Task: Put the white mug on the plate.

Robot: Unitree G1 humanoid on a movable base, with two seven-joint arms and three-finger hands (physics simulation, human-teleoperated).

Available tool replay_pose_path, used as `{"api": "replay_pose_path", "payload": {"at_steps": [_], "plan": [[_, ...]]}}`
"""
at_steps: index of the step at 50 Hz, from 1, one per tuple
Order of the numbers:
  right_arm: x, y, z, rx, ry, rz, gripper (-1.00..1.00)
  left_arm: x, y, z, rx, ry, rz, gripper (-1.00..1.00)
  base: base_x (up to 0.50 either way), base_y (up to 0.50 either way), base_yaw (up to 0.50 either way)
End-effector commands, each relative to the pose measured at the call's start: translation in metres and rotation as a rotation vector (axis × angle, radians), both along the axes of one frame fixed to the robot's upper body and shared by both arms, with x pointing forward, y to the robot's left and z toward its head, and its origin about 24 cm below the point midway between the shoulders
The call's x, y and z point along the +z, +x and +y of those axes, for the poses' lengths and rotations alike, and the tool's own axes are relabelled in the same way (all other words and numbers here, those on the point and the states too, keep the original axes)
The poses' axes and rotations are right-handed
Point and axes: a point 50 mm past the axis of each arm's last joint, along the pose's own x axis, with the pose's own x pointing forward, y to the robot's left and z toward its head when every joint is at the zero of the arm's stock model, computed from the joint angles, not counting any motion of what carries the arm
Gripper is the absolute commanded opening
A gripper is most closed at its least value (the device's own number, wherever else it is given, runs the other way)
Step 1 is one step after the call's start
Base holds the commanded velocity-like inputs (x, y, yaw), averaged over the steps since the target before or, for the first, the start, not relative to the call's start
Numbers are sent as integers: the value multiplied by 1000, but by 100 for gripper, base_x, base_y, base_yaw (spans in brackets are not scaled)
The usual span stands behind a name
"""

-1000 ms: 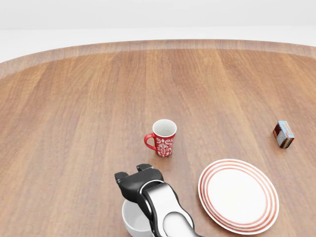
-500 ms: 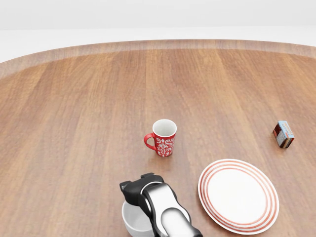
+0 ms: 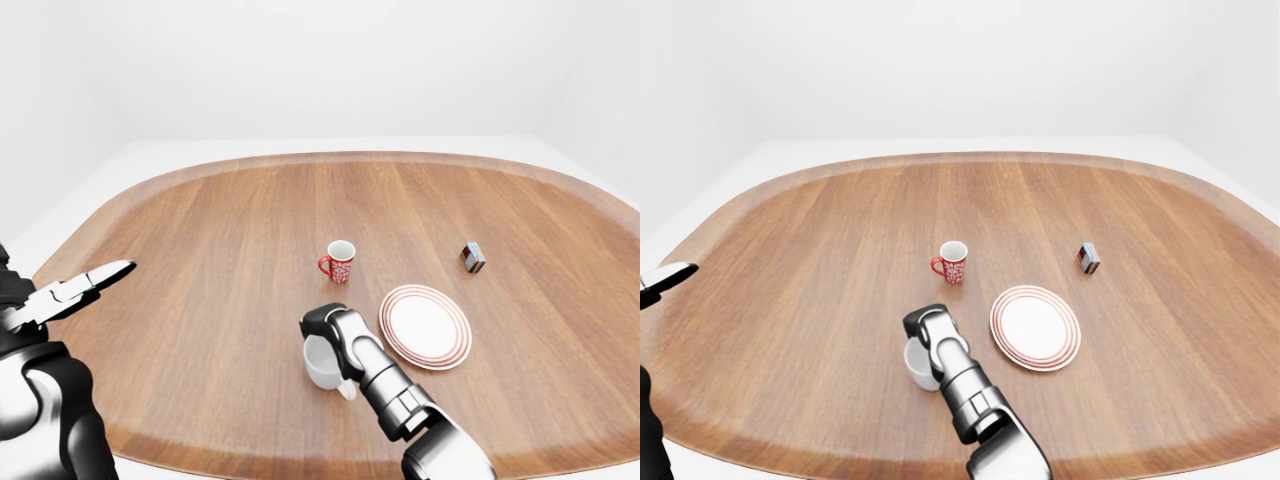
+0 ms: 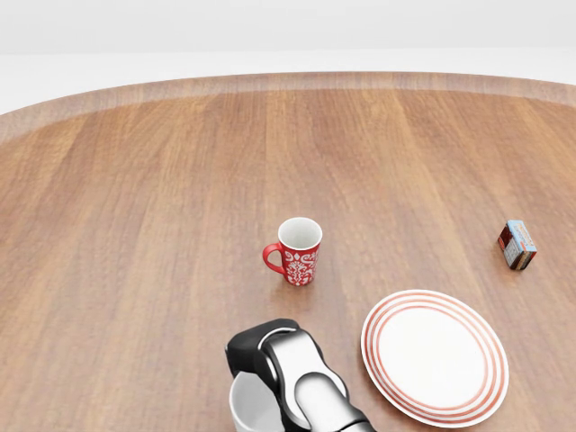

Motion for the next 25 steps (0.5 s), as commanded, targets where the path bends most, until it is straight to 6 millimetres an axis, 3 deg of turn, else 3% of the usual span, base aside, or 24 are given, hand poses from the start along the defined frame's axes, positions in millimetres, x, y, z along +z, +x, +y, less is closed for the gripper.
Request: {"api": "replay_pose_path", "payload": {"at_steps": [1, 10, 16, 17, 20, 21, 25], "plan": [[-9, -4, -5, -5, -28, 19, -100, -1, 1, 0, -1, -2, 6, 100, 0, 0, 0], [1, 3, -8, -15, -15, -16, -100, 0, 1, 0, -2, 0, 1, 100, 0, 0, 0], [31, 21, -20, -49, 11, -140, -100, 0, 0, 0, -1, -1, -1, 100, 0, 0, 0], [45, 29, -27, -70, 24, -195, -100, 0, 0, 0, -1, -2, -1, 100, 0, 0, 0], [63, 39, -41, -97, 16, -269, -100, 0, 0, 0, -1, -2, 0, 100, 0, 0, 0], [76, 46, -58, -122, -11, -330, -100, 0, 0, 0, -1, -2, -1, 100, 0, 0, 0], [105, 59, -93, -201, -24, -440, -100, -1, 1, -1, 0, 0, 4, 100, 0, 0, 0]]}}
